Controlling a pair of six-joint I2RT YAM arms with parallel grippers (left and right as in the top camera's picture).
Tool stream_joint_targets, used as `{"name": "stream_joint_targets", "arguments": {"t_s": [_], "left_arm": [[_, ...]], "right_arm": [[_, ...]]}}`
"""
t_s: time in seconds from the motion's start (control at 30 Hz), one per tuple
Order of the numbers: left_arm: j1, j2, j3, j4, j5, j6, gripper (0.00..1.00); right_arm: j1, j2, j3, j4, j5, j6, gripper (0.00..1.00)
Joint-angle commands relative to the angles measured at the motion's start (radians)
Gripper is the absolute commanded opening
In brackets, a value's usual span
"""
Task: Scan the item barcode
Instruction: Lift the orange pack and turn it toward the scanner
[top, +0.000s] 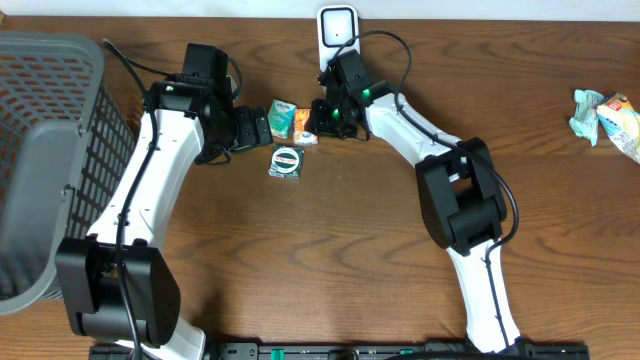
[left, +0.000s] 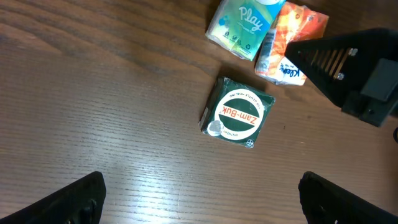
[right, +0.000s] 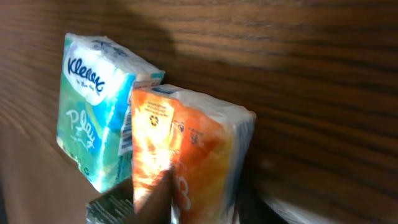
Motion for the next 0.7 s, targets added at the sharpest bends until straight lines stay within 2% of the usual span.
{"name": "stream_joint_targets", "arguments": {"t_s": [0.0,0.27,0.53,0.67], "left_arm": [[0.003,0.004,0.013,-0.005,-0.010,0.009,0.97],[0.003,0.004,0.013,-0.005,-0.010,0.009,0.98],[0.003,0.004,0.013,-0.005,-0.010,0.009,0.98],[0.003,0.004,0.013,-0.005,-0.010,0.009,0.98]], "right_arm": [[-0.022,0.036,0.000,-0.010,-0.089,0.002,0.01],[-0.189,0.025,0.007,-0.016,-0.518,-0.096,0.01],[-0.312,0.025,0.007,-0.016,-1.075,-0.424,0.01],[-0.327,0.025,0.007,-0.019,-1.130,-0.471,0.01]]}}
